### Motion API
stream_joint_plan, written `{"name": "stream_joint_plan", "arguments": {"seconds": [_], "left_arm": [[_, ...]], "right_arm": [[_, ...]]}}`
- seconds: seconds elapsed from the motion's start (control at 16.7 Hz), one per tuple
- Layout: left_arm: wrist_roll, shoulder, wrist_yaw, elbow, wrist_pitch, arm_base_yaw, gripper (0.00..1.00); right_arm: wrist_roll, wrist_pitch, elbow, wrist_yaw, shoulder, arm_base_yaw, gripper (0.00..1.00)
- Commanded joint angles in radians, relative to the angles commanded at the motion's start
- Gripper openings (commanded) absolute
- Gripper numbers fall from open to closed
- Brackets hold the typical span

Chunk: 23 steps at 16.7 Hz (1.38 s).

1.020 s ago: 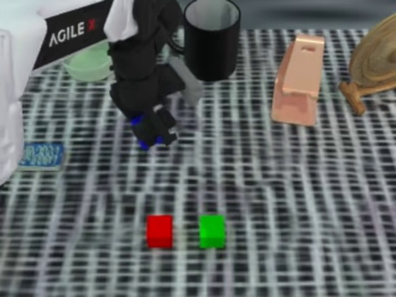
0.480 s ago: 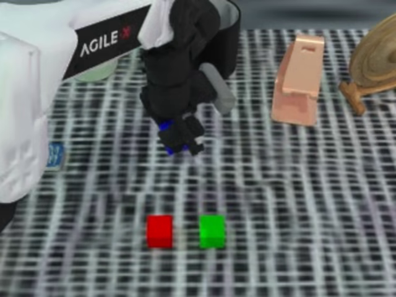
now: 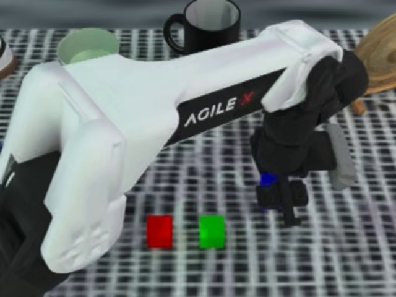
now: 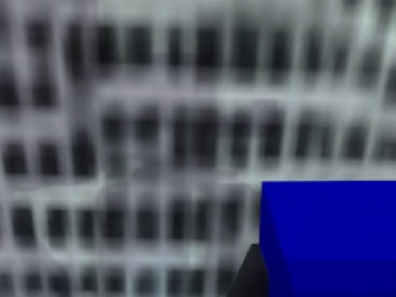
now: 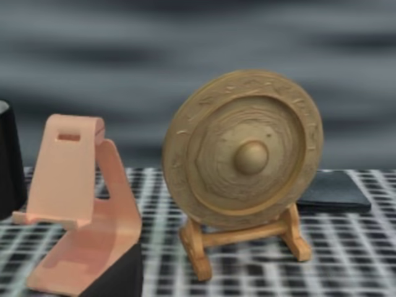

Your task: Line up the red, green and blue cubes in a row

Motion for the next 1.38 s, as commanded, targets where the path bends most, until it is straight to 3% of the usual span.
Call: {"name": "stream_joint_plan", "arguments": {"seconds": [0.36,0.78,1.08,1.38], "left_arm": [[0.000,-0.002,0.000,0.004,0.000,-0.020,0.00],[-0.001,0.047,0.000,-0.150,0.205,-0.022,0.00],[0.000,0.055,0.000,-0.172,0.232,-0.023,0.00],[0.000,0.055,0.000,-0.172,0.232,-0.023,0.38]], "right_arm": [[0.000,0.000,0.000,0.000,0.000,0.000,1.00],[0.000,0.000,0.000,0.000,0.000,0.000,1.00],[0.000,0.000,0.000,0.000,0.000,0.000,1.00],[0.000,0.000,0.000,0.000,0.000,0.000,1.00]]}}
